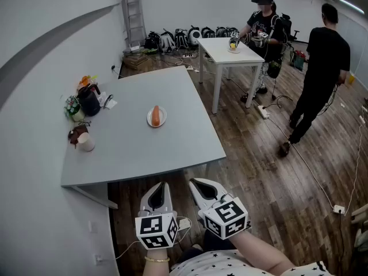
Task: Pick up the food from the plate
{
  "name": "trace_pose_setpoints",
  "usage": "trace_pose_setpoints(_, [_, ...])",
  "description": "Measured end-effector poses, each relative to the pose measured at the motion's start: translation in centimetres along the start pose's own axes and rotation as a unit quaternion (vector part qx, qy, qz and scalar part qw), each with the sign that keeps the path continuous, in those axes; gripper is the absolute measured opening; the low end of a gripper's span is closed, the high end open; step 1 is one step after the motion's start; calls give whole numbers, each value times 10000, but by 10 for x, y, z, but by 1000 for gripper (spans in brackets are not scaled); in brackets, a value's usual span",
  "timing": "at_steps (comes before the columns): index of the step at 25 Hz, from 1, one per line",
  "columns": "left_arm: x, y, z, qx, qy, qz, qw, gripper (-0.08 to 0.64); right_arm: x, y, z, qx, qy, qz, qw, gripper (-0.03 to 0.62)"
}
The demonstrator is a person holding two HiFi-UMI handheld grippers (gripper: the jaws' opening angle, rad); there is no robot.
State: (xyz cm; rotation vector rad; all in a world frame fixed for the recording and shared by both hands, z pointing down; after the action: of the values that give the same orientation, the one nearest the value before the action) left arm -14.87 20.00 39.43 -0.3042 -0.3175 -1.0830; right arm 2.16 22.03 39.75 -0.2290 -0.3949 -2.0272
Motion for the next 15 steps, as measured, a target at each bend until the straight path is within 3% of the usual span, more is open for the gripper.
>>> trace_pose_setpoints(8, [72, -5, -17, 15, -115, -210, 9997, 8, 44, 63, -13, -9, -128, -75, 9999, -2])
trace_pose_setpoints(15, [154, -11, -43, -255, -129, -487, 9984, 8, 102, 131, -46, -274, -311, -415, 9983, -2])
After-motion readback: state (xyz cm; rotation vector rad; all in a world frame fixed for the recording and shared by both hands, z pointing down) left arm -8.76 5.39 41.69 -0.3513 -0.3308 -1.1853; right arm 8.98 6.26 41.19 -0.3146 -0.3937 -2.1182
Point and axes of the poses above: the fingertips, and each gripper's own axes: x forward along the fingers, y to its right, z out of its underside, the point moved 10 cm from there along -x, backward along the fingers, and after that the axes turned 9 degrees about -y, right-handed, at the moved point
